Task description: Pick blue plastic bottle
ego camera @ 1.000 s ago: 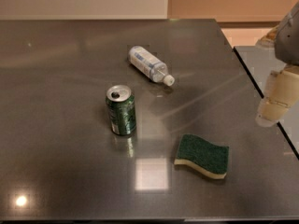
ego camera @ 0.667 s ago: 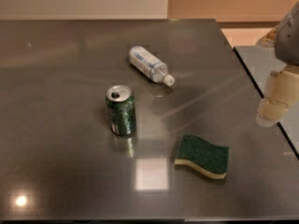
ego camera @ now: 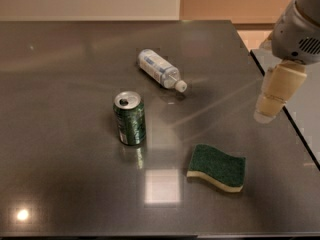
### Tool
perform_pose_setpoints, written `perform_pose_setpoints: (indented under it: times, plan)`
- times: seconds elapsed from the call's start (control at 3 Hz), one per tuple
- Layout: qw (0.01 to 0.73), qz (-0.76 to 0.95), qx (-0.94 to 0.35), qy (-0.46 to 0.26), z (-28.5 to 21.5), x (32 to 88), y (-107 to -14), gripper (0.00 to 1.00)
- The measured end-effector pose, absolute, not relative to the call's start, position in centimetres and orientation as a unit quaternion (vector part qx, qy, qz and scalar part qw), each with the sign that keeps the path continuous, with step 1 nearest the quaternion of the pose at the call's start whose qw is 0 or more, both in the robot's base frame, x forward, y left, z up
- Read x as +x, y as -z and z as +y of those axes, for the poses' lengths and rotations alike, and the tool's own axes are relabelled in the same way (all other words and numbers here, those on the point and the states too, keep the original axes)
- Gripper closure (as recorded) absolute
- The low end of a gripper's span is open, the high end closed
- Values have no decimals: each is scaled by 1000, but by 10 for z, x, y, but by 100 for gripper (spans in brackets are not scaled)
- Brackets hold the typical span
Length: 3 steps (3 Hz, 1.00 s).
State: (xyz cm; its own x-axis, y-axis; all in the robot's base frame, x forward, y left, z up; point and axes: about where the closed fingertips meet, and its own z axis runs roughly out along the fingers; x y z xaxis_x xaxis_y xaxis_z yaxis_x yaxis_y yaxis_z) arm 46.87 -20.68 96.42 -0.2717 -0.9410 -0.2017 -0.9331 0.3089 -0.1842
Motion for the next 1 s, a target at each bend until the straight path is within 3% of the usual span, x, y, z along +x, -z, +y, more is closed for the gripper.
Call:
perform_pose_setpoints:
  times: [1.0]
  plan:
    - [119,864,-488,26,-146,569,-934,0]
